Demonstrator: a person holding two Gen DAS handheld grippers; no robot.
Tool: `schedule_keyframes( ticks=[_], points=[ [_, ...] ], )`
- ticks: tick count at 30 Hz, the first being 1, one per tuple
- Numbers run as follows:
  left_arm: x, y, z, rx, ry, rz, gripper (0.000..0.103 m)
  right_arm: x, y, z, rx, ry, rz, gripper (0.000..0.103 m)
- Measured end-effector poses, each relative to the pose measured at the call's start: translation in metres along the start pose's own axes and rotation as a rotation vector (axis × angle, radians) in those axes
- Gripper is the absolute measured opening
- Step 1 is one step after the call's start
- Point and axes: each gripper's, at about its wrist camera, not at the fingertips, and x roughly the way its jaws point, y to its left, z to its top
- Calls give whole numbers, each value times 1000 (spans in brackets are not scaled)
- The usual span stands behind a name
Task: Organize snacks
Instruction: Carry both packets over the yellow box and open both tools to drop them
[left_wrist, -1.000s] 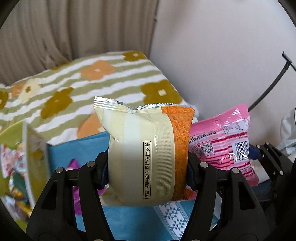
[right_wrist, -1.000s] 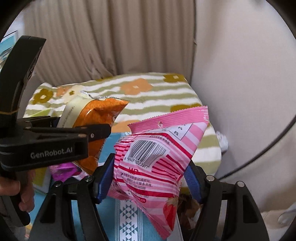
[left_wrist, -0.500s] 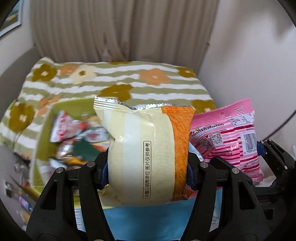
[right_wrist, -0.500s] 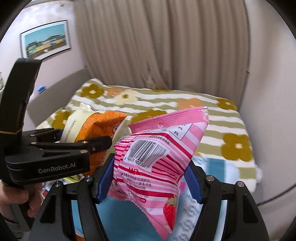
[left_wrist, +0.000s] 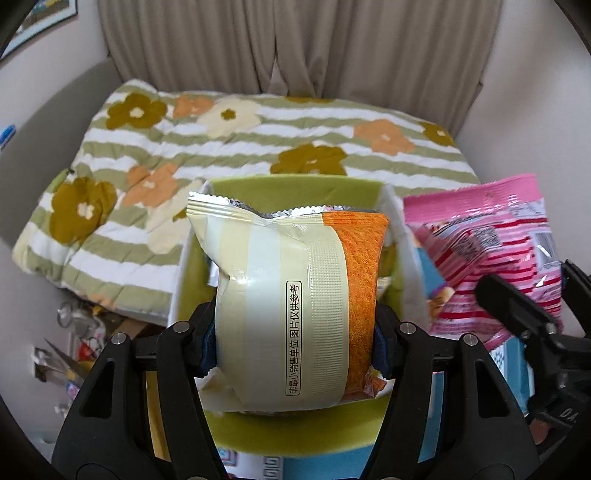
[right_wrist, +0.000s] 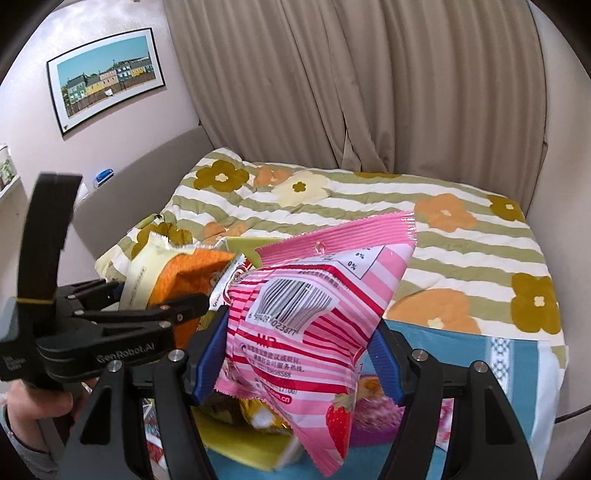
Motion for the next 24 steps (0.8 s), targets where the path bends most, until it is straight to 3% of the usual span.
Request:
schedule_keyframes(
  ticks=[4, 6, 7, 8, 14, 24],
  points=[
    [27, 16, 11, 15, 45, -9, 62, 25, 9, 9, 18, 31, -23, 65],
    [41, 19, 16, 38, 62, -31, 77, 29, 9, 10, 29, 40, -33, 65],
    [45, 19, 16, 52, 59, -31, 97, 34, 8, 11, 39, 44, -41, 65],
    [47, 19, 16, 64, 52, -25, 102, 37, 8, 12, 47, 47, -49, 65],
    [60, 27, 5, 86, 79, -57, 102, 59, 3, 18, 94, 77, -80, 65],
    [52, 45, 1, 82, 57, -56, 102, 87, 17, 41, 80, 100, -83, 67]
  ],
)
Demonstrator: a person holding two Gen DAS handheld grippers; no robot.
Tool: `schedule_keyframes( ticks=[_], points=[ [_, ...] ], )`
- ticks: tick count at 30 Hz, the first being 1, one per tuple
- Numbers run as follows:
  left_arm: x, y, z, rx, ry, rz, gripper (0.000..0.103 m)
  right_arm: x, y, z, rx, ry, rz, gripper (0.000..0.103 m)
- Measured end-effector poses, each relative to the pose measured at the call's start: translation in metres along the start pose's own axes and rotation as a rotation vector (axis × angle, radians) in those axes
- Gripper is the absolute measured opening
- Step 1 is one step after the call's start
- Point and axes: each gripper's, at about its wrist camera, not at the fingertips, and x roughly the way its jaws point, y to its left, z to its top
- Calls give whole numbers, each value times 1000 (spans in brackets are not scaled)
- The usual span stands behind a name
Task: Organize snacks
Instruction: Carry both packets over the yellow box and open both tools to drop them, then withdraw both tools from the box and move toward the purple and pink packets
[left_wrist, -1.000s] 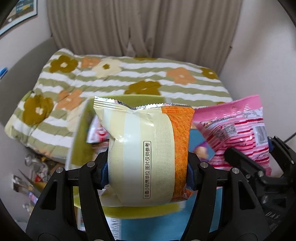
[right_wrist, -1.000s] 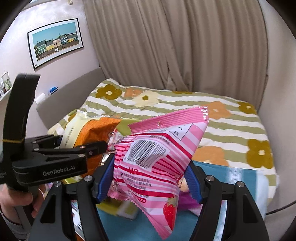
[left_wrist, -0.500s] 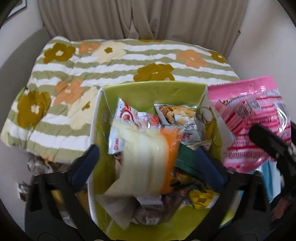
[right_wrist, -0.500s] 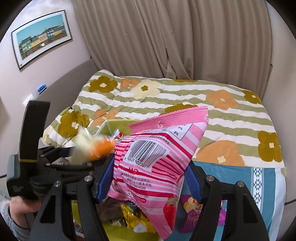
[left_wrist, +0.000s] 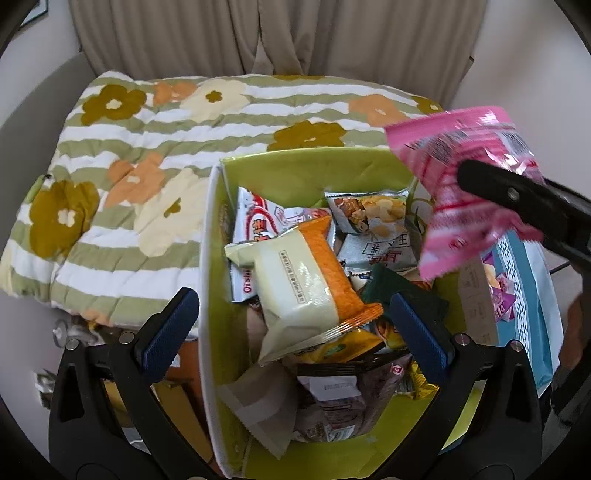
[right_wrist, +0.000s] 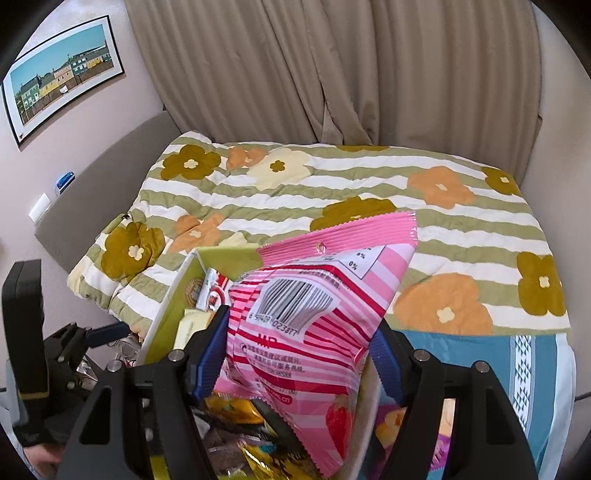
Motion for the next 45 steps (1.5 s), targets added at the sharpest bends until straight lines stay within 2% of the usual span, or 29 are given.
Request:
schedule_keyframes(
  ticks=[4, 6, 7, 8, 9, 10, 12, 18, 24, 28, 36, 40, 45],
  points=[
    [-1, 6, 0, 0, 1, 4, 102, 16, 12, 13, -43, 15, -2, 67],
    [-2, 8, -1, -1, 1, 7, 102, 23, 15, 15, -57, 23, -8, 71],
    [-3, 9, -2, -2, 3, 8, 102, 25, 17, 14, -63, 24, -13, 77],
    [-3, 10, -3, -4, 5, 9, 102, 27, 17, 14, -65, 27, -16, 92],
    [-4, 11, -5, -8, 6, 10, 102, 28, 17, 13, -66, 27, -17, 101],
    [-4, 11, -6, -10, 6, 11, 102, 26, 17, 9, -68, 19, -18, 102],
    [-4, 11, -9, -9, 8, 9, 102, 21, 17, 3, -72, 6, -18, 102],
    [-10, 7, -16, 1, -11, 19, 102, 17, 15, -9, -72, 50, -33, 102],
    [-34, -2, -20, 7, -60, 47, 102, -10, 18, -15, -62, 13, -37, 102],
    [-62, -14, -27, 7, -115, 83, 102, -43, 19, -19, -79, -48, -40, 102],
    [-122, -60, -56, 6, -206, 115, 103, -119, 3, -39, -70, -156, -42, 102],
    [-143, -89, -74, 8, -241, 140, 103, -153, -15, -62, -53, -184, -73, 102],
    [-158, -131, -102, 19, -254, 138, 103, -183, -40, -92, -22, -197, -131, 102]
  ],
)
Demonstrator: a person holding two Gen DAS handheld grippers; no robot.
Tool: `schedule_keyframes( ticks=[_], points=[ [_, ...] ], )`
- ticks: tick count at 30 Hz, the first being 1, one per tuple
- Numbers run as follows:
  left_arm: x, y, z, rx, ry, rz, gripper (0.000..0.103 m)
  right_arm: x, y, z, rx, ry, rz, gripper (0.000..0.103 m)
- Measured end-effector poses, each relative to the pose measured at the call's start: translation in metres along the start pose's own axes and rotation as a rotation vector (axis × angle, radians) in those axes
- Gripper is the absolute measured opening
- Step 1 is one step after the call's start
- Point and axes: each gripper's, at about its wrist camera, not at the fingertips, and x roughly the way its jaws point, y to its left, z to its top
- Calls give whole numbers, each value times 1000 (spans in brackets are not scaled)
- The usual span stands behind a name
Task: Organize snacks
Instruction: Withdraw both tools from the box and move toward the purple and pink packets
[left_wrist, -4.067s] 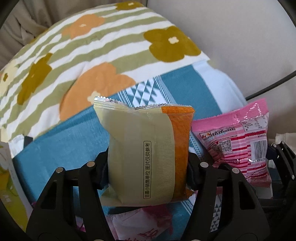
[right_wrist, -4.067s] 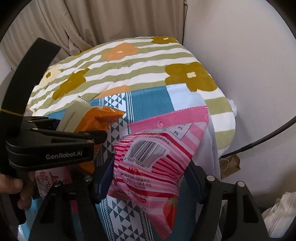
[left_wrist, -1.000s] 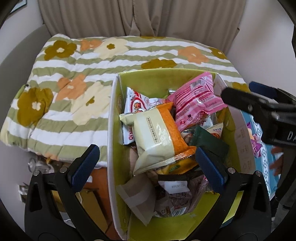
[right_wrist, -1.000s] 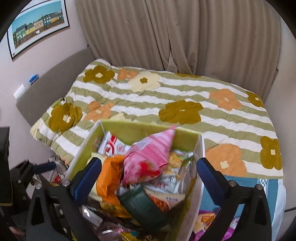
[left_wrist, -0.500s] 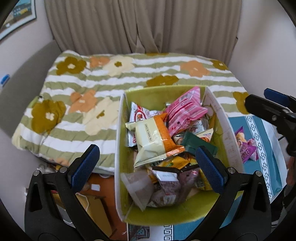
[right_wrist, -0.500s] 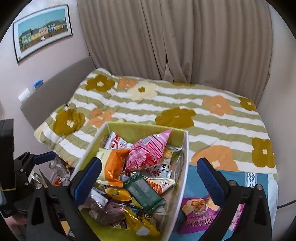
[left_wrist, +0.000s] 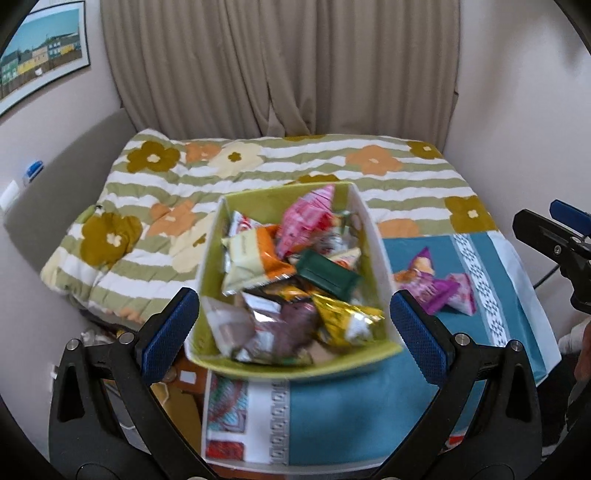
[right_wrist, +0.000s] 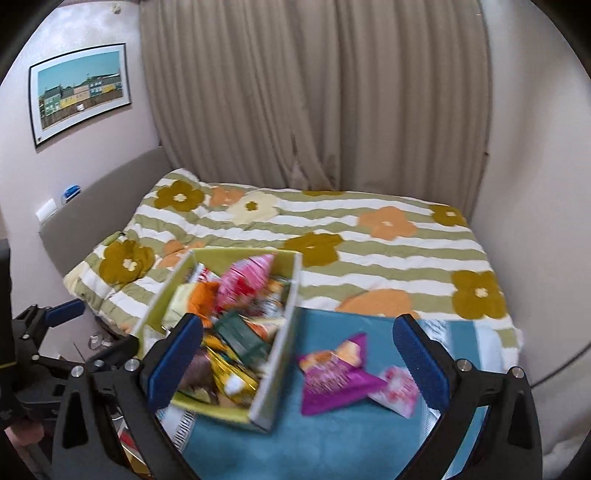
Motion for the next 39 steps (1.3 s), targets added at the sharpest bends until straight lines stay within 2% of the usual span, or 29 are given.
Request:
schedule_keyframes(
  ticks=[10, 20, 25, 29, 33, 37, 39],
  points=[
    [-22, -82, -41, 19, 17, -48, 102, -49, -66, -51, 35, -4, -40, 102],
    [-4, -152, -58, 8, 45, -71, 103, -58, -124, -88, 28, 15, -50, 102],
    [28, -176, -51, 15, 77, -77, 102, -33, -155, -105, 49, 72, -45, 102],
    [68, -196, -40, 28, 112, -85, 102, -6, -175, -119, 54, 124, -43, 102],
    [114, -214, -24, 45, 155, -59, 102, 28, -189, -129, 41, 181, -40, 102],
    [155, -225, -10, 96, 209, -22, 102, 64, -200, -134, 34, 244, 2, 102],
    [174, -231, -6, 146, 263, -35, 102, 84, -199, -137, 14, 279, 25, 102]
  ],
)
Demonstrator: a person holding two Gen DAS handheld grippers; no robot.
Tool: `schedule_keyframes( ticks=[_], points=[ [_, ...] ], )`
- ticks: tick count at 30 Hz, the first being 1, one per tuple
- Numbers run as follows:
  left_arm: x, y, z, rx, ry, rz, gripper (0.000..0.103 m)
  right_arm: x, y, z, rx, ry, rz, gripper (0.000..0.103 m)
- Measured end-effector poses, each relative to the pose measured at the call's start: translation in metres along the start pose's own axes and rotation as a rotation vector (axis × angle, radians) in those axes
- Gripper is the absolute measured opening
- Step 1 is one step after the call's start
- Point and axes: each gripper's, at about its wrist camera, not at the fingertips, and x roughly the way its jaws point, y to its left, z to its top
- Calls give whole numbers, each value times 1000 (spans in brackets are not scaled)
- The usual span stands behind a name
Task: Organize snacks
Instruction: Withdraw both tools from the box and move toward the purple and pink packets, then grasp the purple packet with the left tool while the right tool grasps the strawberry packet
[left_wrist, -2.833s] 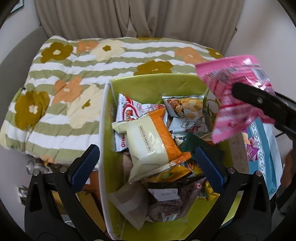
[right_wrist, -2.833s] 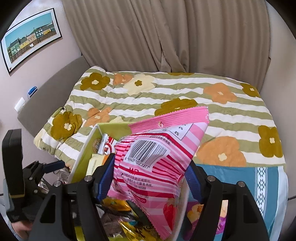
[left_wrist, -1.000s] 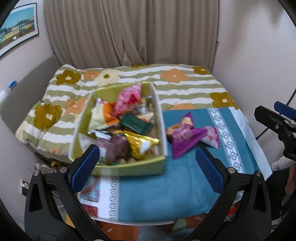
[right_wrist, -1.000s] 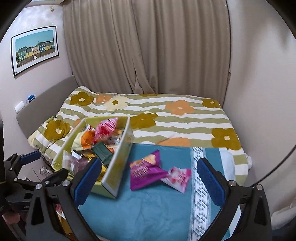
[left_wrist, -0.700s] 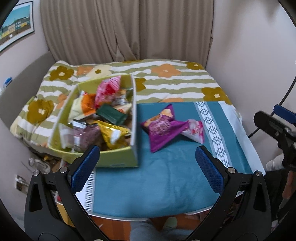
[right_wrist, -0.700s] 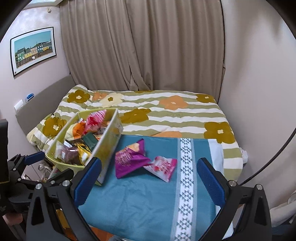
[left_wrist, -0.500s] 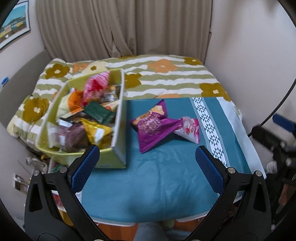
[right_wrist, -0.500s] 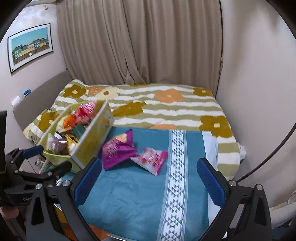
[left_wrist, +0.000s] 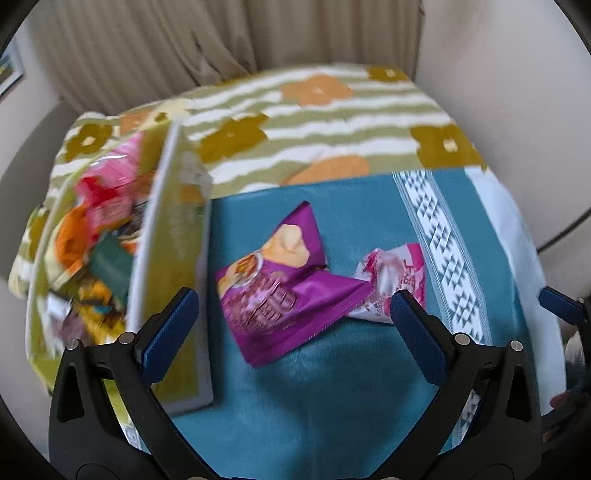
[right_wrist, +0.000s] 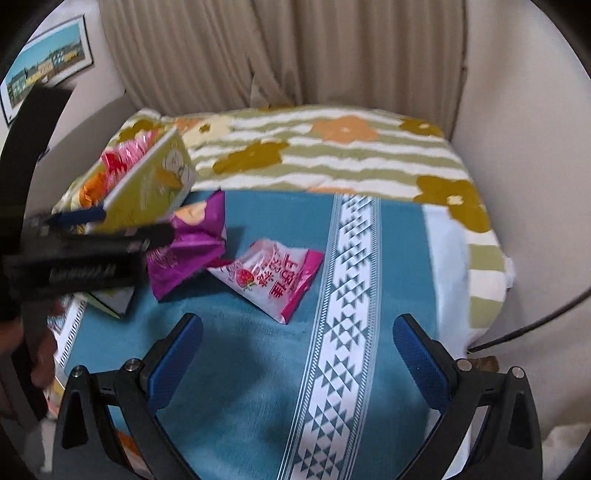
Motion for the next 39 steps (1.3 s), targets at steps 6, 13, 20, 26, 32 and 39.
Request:
schedule_keyframes(
  ticks=[6, 13, 20, 26, 32, 39],
  points=[
    [25, -18, 0, 265, 115, 60, 102, 47, 7, 5, -95, 69, 61, 102],
    [65, -29, 0, 495, 208, 173, 103, 89, 11, 11, -238, 99, 110, 102],
    [98, -38, 3, 630, 291, 195, 102, 111, 19, 18, -372, 107, 155, 102],
    [115, -34, 6, 604, 348, 152, 84, 129, 23, 26, -441, 121, 208, 102],
    [118, -32, 5, 579, 343, 142, 77, 141, 23, 32, -473, 128, 240, 102],
    [118, -23, 7, 542, 339, 134, 75, 151, 24, 40, -506, 130, 308, 102]
  ],
)
